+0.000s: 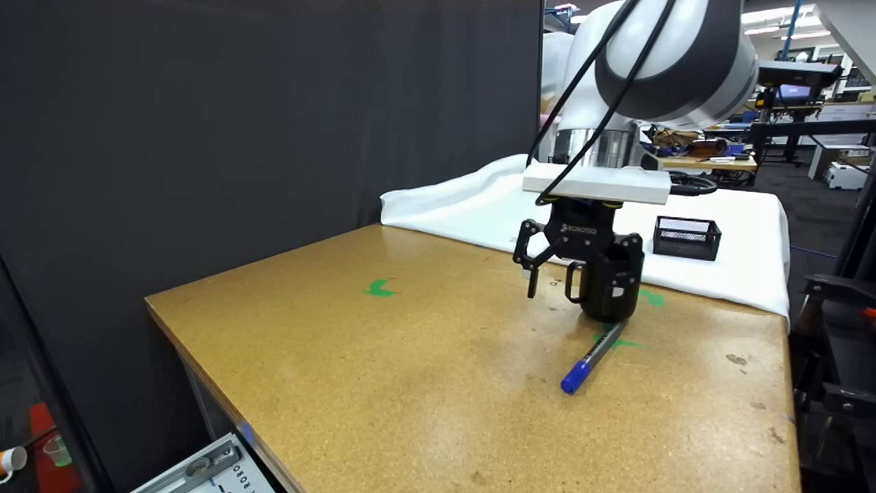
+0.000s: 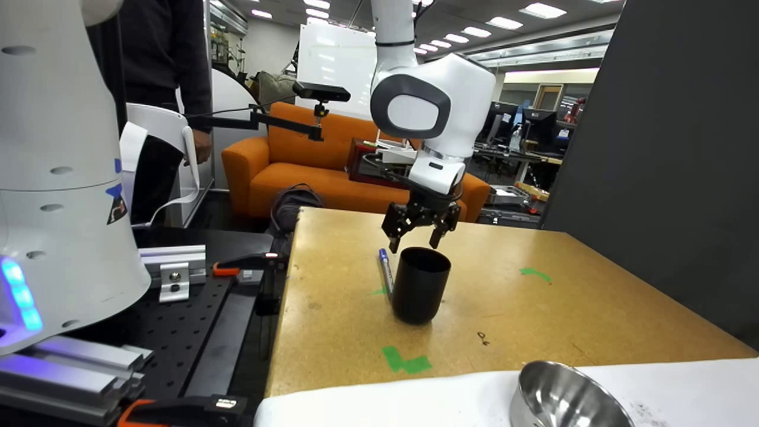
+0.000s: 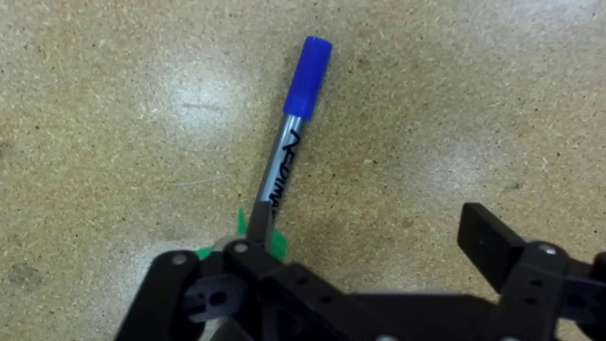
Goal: Put the blue marker inside the black mug
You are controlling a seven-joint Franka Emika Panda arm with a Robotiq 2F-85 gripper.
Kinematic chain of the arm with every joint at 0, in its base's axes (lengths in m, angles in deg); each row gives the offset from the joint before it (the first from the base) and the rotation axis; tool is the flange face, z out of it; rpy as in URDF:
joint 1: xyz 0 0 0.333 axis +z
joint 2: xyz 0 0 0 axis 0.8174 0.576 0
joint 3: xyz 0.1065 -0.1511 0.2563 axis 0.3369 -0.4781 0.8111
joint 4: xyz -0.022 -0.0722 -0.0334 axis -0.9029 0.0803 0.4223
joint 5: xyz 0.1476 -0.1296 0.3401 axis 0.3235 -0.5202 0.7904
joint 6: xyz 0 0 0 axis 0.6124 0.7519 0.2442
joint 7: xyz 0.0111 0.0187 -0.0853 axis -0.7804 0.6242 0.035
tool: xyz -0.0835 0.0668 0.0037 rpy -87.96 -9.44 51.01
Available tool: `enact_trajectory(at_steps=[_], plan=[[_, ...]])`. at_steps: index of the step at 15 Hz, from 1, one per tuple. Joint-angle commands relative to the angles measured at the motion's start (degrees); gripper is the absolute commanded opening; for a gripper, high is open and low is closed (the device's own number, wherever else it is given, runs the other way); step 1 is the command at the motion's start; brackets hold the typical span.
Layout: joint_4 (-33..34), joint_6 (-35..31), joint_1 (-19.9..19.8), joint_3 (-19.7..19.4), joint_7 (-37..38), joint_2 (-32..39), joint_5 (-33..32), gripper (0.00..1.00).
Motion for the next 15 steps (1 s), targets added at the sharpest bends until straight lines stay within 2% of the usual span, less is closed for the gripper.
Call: enact_trajectory(at_steps=[1,8,15], plan=[[-1.16,-4.33,0.86,0.52,3.96,0.12,2.43,1.00],[-1.49,-5.66,0.83,2.46,8.13,0.63,2.80,1.00],[-0.72,-5.54,-0.95,6.30,6.13,3.24,6.64,1.00]])
